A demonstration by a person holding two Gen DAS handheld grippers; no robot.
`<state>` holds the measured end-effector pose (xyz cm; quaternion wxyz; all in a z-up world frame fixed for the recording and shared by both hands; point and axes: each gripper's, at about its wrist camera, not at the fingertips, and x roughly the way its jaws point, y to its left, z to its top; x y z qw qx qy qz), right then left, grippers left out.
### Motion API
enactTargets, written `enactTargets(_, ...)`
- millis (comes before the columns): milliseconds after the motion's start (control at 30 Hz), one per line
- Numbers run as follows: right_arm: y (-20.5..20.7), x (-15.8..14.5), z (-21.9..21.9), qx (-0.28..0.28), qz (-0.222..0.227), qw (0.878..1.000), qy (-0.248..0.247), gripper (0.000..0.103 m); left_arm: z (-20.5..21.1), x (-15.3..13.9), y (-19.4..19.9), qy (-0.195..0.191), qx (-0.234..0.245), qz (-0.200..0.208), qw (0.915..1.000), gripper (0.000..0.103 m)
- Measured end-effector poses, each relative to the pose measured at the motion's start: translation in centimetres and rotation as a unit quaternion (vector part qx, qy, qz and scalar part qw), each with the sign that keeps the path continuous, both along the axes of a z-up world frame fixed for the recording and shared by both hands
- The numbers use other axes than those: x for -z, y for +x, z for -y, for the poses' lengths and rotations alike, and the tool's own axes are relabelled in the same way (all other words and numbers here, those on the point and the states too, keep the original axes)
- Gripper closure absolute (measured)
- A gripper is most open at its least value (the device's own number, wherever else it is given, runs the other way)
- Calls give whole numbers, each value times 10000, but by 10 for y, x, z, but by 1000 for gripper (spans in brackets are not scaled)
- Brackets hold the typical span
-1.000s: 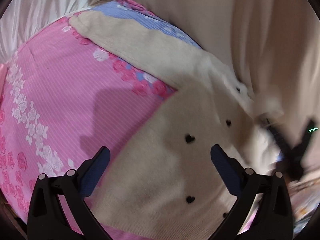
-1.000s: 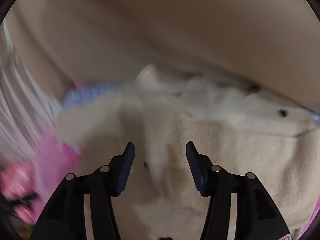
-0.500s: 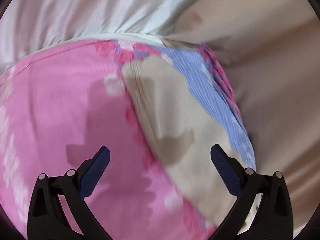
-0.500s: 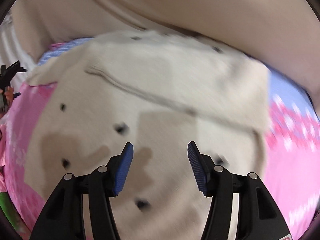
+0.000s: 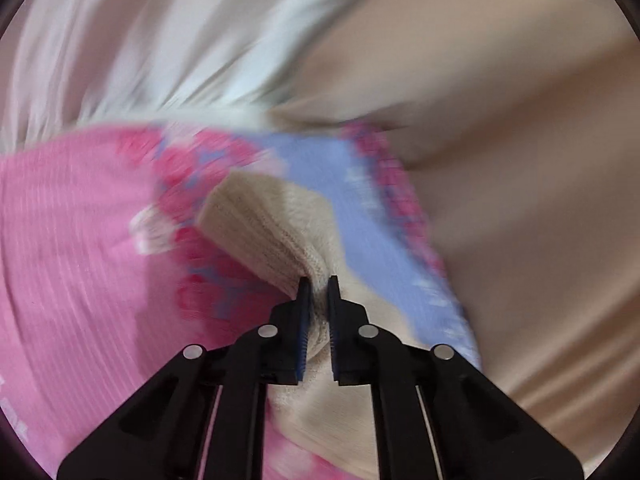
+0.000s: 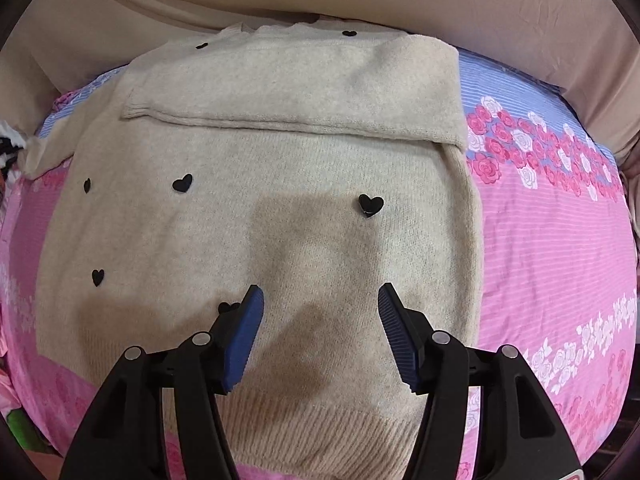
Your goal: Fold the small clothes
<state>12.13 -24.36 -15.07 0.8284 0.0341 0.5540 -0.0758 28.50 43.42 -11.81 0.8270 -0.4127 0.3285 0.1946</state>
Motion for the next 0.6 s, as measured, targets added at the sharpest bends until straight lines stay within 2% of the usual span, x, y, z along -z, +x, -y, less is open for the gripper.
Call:
enactTargets(67,-4,1,4,55,5,10000,30,45,39,-43,3,312,573,370,9972,96)
enactTargets(100,-6,1,8,120,17,9999,42,45,65,-64,1,449,930,587,9929,96)
enactTargets(200,-14,2,18,292,57,9995,118,45,165,-119,-3,685,2240,1101,9659,96)
enactTargets(267,-20,2,26,381,121,9991,124,45,243,-137,-7,612,3168,1310,9374,96)
enactTargets(300,-24,2,31,440,162,9988,115,45,288,-137,-10,414,3632,1339,9211,96)
enactTargets(400,-37,2,44,608,258,9977,127,44,391,-117,-19,224,4468,1174,8866,91)
enactTargets(433,-42,3,50,677,275,9972,137,43,430,-97,-21,105,4744,984,8747,82)
enactTargets(467,-49,5,58,778,276,9965,155,43,458,-77,-21,-13,4907,751,8681,56)
enactTargets(500,-55,7,64,859,272,9958,166,43,481,-55,-21,-3,4942,441,8682,44)
enactTargets(533,-60,9,70,937,263,9951,178,43,500,-31,-29,33,4891,-2,8722,41)
enactTargets(600,-75,10,82,1110,270,9931,259,41,510,-6,-40,-129,4756,-328,8790,41)
